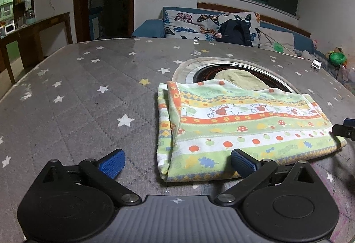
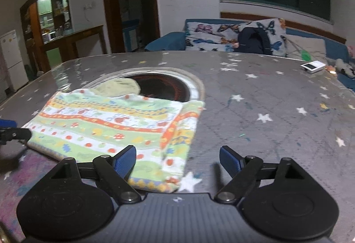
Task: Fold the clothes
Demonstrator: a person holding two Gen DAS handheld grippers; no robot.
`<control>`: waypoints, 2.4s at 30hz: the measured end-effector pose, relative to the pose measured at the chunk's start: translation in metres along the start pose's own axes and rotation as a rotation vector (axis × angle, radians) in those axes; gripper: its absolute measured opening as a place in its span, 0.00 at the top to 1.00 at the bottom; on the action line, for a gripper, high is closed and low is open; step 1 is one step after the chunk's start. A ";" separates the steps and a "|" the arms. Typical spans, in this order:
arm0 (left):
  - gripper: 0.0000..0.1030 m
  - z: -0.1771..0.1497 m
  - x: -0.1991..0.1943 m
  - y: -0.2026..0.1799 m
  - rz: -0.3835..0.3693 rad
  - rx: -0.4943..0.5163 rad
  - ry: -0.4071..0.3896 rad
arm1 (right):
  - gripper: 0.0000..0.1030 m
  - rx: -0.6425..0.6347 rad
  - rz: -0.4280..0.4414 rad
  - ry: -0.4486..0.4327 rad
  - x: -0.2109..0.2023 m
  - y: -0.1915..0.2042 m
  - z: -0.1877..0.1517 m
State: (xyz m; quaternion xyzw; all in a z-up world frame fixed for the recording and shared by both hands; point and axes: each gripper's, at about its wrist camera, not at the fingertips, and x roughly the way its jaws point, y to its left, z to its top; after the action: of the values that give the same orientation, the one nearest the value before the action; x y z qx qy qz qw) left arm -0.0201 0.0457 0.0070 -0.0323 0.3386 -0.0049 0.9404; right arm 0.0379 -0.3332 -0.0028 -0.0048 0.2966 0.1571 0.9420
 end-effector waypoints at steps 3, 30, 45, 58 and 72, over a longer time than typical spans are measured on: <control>0.00 0.000 -0.003 0.004 -0.002 -0.001 -0.014 | 0.17 0.022 -0.037 -0.008 0.000 -0.013 0.001; 0.00 0.010 0.021 0.072 0.197 -0.073 -0.013 | 0.00 0.098 -0.208 0.067 0.023 -0.049 0.001; 0.00 0.007 0.020 0.073 0.195 -0.073 -0.018 | 0.00 0.083 -0.223 0.077 0.028 -0.052 0.001; 0.00 0.006 0.022 0.072 0.195 -0.073 -0.017 | 0.00 0.080 -0.225 0.077 0.029 -0.052 0.001; 0.00 0.009 0.020 0.082 0.218 -0.085 -0.021 | 0.00 0.079 -0.225 0.076 0.031 -0.052 0.000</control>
State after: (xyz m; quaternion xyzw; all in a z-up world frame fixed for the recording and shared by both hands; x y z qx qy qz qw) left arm -0.0001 0.1274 -0.0044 -0.0353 0.3300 0.1124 0.9366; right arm 0.0772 -0.3732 -0.0244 -0.0068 0.3359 0.0382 0.9411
